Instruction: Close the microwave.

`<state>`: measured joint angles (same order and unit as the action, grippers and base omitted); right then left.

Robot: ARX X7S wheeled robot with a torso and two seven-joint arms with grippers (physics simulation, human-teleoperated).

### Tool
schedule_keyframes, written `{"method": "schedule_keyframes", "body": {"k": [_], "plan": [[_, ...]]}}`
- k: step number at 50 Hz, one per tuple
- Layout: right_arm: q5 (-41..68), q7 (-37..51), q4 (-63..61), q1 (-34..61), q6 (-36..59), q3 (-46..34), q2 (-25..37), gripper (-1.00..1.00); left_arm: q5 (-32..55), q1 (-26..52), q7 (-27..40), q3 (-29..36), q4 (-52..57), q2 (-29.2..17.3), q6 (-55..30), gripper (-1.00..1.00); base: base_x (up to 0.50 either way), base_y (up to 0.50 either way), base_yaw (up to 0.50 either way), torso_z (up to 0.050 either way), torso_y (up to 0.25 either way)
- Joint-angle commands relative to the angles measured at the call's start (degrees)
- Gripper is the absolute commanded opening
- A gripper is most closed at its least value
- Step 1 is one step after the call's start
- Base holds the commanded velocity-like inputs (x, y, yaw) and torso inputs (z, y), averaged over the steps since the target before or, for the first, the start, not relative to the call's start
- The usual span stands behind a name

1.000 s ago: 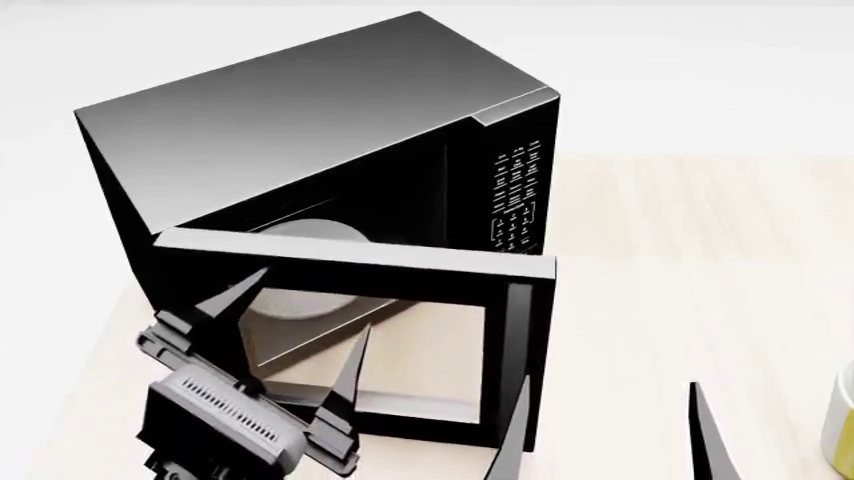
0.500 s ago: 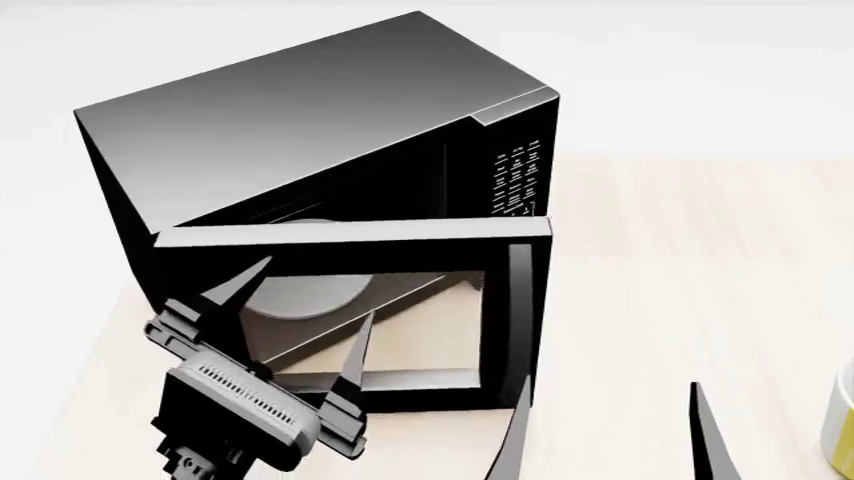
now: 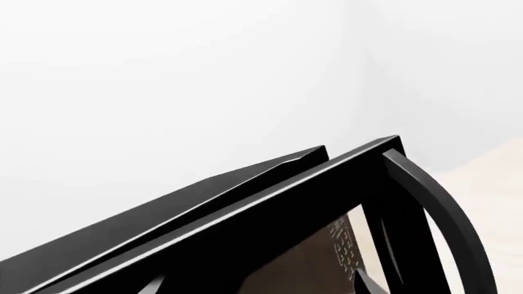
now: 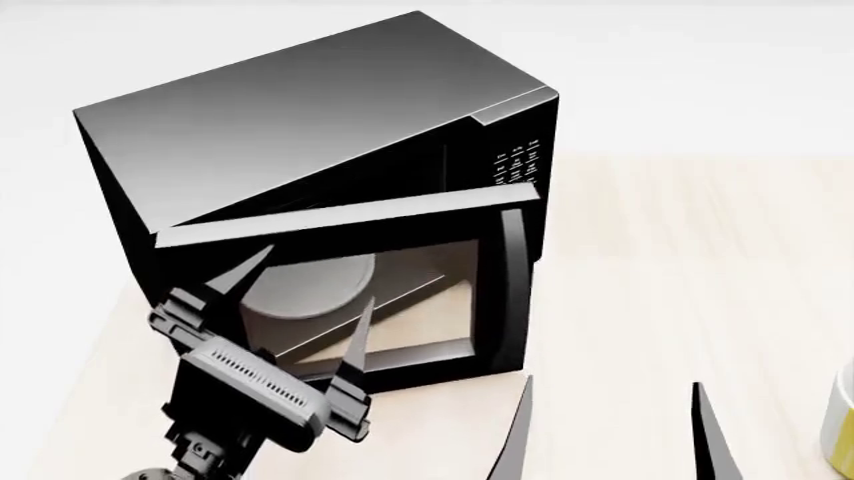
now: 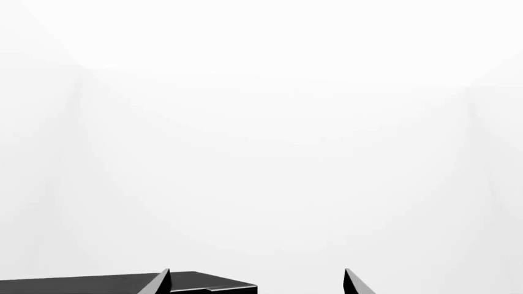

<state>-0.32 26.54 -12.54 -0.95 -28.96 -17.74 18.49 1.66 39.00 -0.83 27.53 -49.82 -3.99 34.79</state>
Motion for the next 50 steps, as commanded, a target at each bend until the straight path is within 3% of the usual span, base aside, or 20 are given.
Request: {"method": "schedule_keyframes", "body": {"k": [1,20,50], "plan": [[0.26,0.18,0.08,0.06,0.07,-0.13,0.16,1.00,1.83,2.62,3.25,-2.66,-2.99,0.07,1.51,1.00,0.00,0.00,0.00,0.000,0.000],[0.25,0.49,0.31,0.23,0.14,-0.41,0.35,1.00,2.93,6.69,7.61,-3.26,-12.20,1.34,5.66,1.00,0.00,0.00,0.00,0.000,0.001],[-0.03,0.81,1.24,0.42,-0.31,-1.19,0.55,1.00,3.30,8.24,15.10,-2.29,-15.87,1.16,7.51,1.00,0.00,0.00,0.00,0.000,0.001]]}}
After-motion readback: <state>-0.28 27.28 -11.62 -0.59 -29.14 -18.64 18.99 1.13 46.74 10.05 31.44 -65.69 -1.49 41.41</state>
